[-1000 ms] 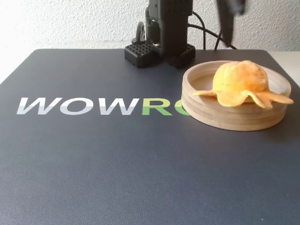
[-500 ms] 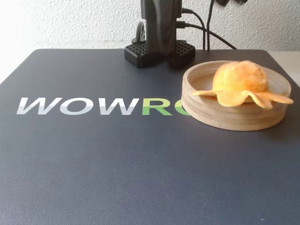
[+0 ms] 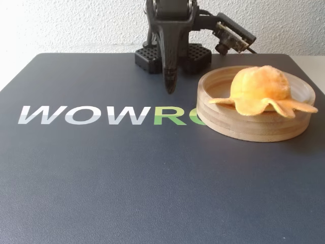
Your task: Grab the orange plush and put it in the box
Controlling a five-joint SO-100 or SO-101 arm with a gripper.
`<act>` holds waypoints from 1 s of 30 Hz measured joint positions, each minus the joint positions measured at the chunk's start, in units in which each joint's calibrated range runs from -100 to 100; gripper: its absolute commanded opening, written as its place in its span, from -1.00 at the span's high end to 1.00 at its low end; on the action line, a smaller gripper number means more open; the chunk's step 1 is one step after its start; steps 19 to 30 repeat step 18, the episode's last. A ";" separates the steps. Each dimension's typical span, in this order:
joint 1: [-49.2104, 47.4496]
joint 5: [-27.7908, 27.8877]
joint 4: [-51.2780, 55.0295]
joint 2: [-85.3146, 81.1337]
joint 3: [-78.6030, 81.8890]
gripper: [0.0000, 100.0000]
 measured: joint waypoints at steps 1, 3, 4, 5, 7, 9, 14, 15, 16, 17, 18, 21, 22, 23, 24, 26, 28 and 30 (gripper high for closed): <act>0.00 -0.21 0.00 -0.51 0.45 0.92; 0.81 -0.36 -0.77 -0.51 1.98 0.92; 0.74 -0.26 -1.03 -0.51 2.42 0.92; 0.59 -0.05 -1.12 -0.51 2.60 0.92; 0.66 -0.10 -1.63 -0.51 2.78 0.92; 0.81 -0.10 -2.49 -0.60 2.87 0.92; 0.81 -0.10 -2.49 -0.60 3.05 0.92; 0.81 -0.10 -2.49 -0.60 3.05 0.92; 0.81 -0.10 -2.49 -0.60 3.05 0.92; 0.81 -0.10 -2.49 -0.60 3.05 0.92; 0.81 0.00 -2.49 -0.60 3.05 0.92; 0.81 0.00 -2.49 -0.60 3.05 0.92; 0.81 0.00 -2.49 -0.60 3.05 0.92; 0.81 0.00 -2.49 -0.60 3.05 0.92; 0.81 0.00 -2.49 -0.60 3.05 0.92; 0.81 0.00 -2.49 -0.60 3.05 0.92; 0.81 0.00 -2.49 -0.60 3.05 0.92; 0.81 0.00 -2.49 -0.60 3.05 0.92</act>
